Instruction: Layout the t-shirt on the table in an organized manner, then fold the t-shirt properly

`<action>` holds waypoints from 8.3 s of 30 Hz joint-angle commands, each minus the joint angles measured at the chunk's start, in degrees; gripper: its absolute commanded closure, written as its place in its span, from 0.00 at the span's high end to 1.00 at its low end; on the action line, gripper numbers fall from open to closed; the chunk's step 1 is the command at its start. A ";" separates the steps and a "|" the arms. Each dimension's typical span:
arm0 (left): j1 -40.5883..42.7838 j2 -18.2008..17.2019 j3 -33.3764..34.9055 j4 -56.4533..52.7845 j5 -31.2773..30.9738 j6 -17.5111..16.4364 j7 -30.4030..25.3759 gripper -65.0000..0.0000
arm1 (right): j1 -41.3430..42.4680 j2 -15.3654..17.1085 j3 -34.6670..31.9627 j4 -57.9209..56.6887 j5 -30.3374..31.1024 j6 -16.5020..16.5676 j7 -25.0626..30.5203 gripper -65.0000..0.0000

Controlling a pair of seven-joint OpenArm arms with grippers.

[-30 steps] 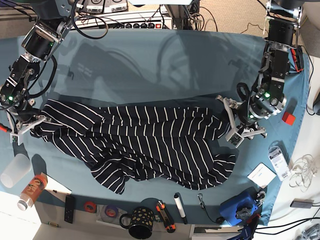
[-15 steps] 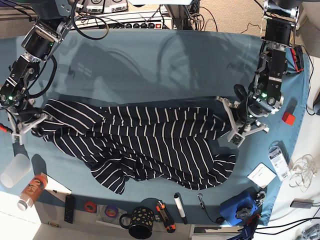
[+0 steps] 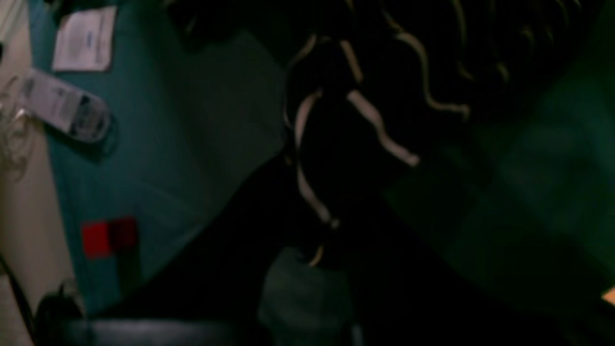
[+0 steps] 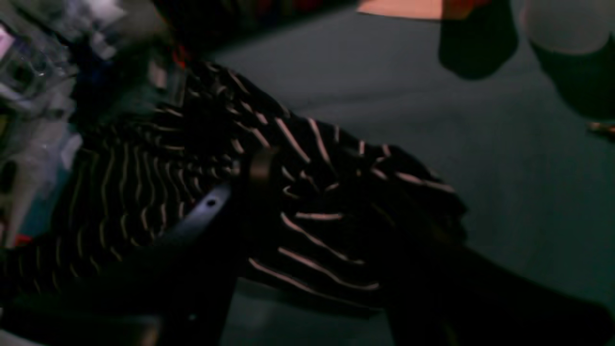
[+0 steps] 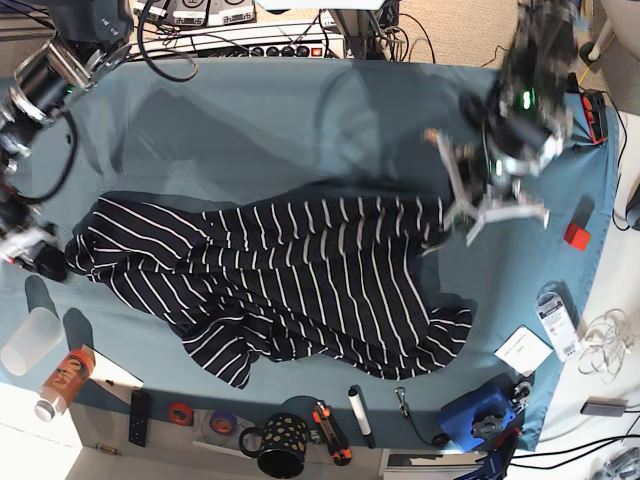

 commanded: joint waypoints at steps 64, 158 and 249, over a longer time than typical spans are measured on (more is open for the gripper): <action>18.53 -0.33 -0.26 1.03 10.56 2.84 -6.69 0.00 | -22.16 -4.98 4.44 13.51 -4.55 0.91 1.86 0.00; 3.15 -0.20 -0.26 1.03 6.78 2.58 -17.73 0.00 | -12.17 -1.81 -5.84 30.14 -16.44 0.91 22.36 0.00; -25.59 -16.90 -6.56 -33.57 -30.91 -8.79 12.74 0.00 | -10.75 5.95 -16.83 21.68 2.62 -1.16 -0.08 0.00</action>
